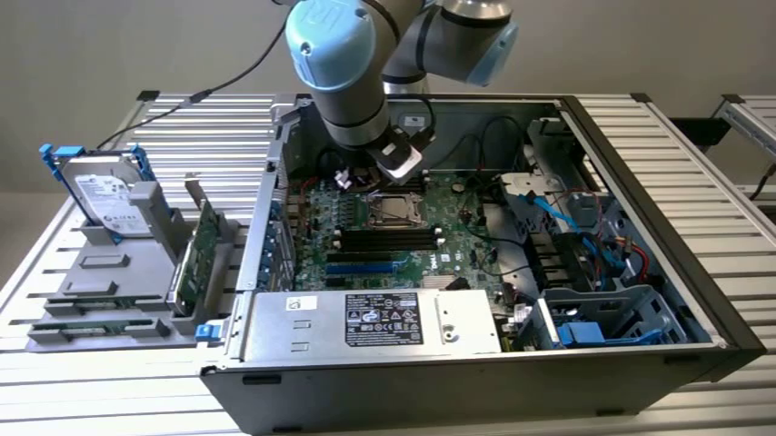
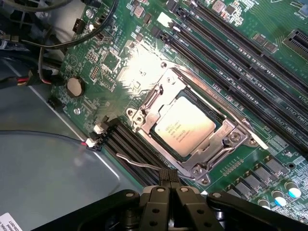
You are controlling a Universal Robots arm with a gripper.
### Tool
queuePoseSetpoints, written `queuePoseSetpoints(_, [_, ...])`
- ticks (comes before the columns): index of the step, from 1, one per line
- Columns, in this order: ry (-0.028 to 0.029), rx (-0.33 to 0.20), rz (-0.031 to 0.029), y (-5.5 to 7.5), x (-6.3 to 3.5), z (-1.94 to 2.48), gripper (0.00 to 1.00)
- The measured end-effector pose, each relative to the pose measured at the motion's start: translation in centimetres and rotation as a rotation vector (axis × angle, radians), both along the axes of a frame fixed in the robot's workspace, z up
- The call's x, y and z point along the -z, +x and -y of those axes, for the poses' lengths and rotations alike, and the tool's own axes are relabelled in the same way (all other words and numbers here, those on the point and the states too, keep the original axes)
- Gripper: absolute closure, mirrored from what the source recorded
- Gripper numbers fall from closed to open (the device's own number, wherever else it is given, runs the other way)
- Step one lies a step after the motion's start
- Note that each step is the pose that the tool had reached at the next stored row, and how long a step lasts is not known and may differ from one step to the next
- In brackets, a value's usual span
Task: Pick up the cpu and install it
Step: 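Install the first cpu locking lever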
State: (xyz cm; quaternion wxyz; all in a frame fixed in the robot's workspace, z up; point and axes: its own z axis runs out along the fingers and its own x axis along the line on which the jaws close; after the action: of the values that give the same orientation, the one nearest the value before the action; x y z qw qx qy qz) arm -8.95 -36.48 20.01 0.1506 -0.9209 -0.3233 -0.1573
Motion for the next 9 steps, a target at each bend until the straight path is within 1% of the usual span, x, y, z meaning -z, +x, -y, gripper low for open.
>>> queuePoseSetpoints(2, [0.0001, -0.001, 0.0069, 0.00, 0.01, -0.05, 0.89])
queuePoseSetpoints(5, [0.0001, -0.004, 0.0137, 0.00, 0.01, -0.19, 0.89])
queuePoseSetpoints(7, [0.0001, -0.011, 0.0187, 0.00, 0.03, -0.38, 0.89])
queuePoseSetpoints(9, [0.0001, -0.018, 0.0220, 0.00, 0.06, -0.48, 0.89])
